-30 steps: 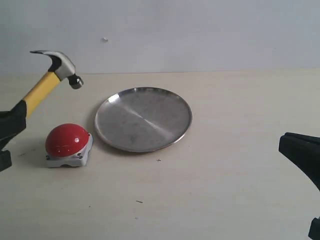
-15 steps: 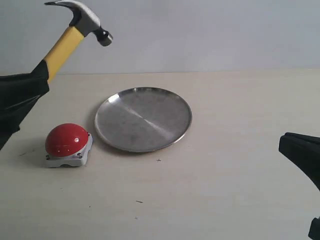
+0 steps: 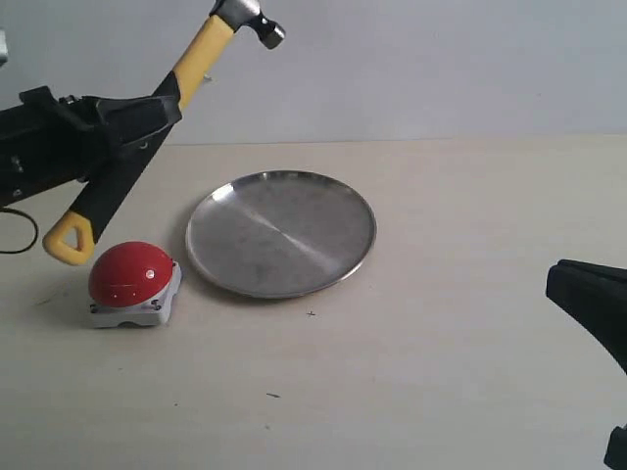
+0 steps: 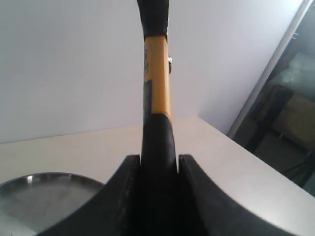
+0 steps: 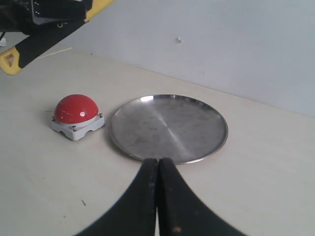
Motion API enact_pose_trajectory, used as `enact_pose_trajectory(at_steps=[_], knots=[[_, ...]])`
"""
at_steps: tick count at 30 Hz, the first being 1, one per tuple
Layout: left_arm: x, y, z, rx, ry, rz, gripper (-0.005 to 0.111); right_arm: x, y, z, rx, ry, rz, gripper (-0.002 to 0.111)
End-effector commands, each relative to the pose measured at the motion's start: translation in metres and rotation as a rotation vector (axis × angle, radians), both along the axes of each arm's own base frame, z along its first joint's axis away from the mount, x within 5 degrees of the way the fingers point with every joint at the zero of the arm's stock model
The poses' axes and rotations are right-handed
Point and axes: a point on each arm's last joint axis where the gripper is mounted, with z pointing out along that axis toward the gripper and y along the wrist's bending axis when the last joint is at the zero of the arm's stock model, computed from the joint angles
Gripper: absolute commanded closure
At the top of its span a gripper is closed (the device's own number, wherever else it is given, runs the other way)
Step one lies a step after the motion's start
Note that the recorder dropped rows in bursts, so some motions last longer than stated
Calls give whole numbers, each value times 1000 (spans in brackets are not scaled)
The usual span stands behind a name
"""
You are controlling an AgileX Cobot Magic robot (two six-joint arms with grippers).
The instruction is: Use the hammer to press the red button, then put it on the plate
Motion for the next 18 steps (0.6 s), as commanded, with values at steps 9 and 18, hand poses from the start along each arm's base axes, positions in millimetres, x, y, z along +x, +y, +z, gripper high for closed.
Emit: enact_pose_trajectory(at_steps=[9, 18], knots=[[9, -44, 1, -220, -92, 96, 107, 0, -1, 0, -1, -3, -1, 108], [29, -81, -19, -174, 28, 167, 107, 0, -1, 0, -1, -3, -1, 108]])
